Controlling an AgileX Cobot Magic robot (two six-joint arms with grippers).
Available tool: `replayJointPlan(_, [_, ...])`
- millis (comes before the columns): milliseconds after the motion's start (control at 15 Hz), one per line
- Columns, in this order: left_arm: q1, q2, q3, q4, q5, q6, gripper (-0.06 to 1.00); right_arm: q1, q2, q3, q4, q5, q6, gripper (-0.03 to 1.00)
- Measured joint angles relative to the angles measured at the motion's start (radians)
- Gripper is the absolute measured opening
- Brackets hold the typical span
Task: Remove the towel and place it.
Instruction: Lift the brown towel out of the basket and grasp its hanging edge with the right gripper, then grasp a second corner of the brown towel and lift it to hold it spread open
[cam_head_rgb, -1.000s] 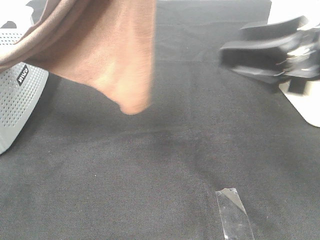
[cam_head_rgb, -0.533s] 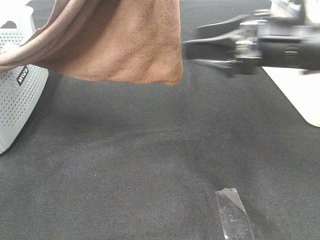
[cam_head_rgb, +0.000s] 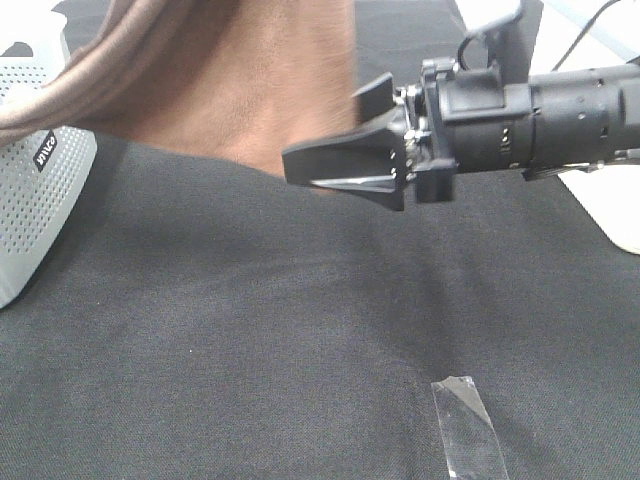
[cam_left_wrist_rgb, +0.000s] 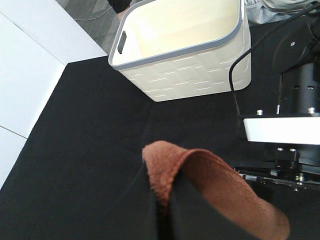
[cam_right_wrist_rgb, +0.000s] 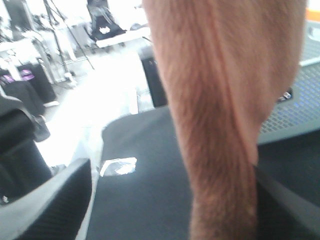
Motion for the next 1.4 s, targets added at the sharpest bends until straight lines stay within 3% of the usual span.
replayJointPlan(200, [0.000, 0.000, 0.000, -0.011, -0.004, -0.031, 0.00, 0.000, 0.000, 0.000, 0.030, -0.029, 0.000, 0.72])
replayJointPlan(333, [0.000, 0.000, 0.000, -0.016, -0.005, -0.066, 0.00, 0.000, 0.000, 0.000, 0.035, -0.054, 0.000, 0.65])
replayJointPlan(467, [0.000, 0.000, 0.000, -0.017, -0.005, -0.121, 0.00, 0.000, 0.000, 0.000, 0.036, -0.073, 0.000, 0.46])
replayJointPlan(667, [0.000, 0.000, 0.000, -0.017, -0.002, -0.162, 0.00, 0.000, 0.000, 0.000, 0.036, -0.109, 0.030, 0.01])
replayJointPlan(933, [0.000, 0.000, 0.000, -0.017, 0.020, -0.178, 0.00, 0.000, 0.000, 0.000, 0.033, -0.116, 0.057, 0.00])
replayJointPlan(1067, [0.000, 0.000, 0.000, -0.017, 0.055, -0.211, 0.00, 0.000, 0.000, 0.000, 0.036, -0.161, 0.152, 0.00])
replayJointPlan(1267, [0.000, 0.000, 0.000, 0.020, 0.126, -0.282, 0.00, 0.000, -0.003, -0.039, -0.039, -0.183, 0.432, 0.00])
replayJointPlan(1400, [0.000, 0.000, 0.000, 0.108, 0.139, -0.348, 0.00, 0.000, -0.054, -0.127, -0.248, -0.197, 0.694, 0.00])
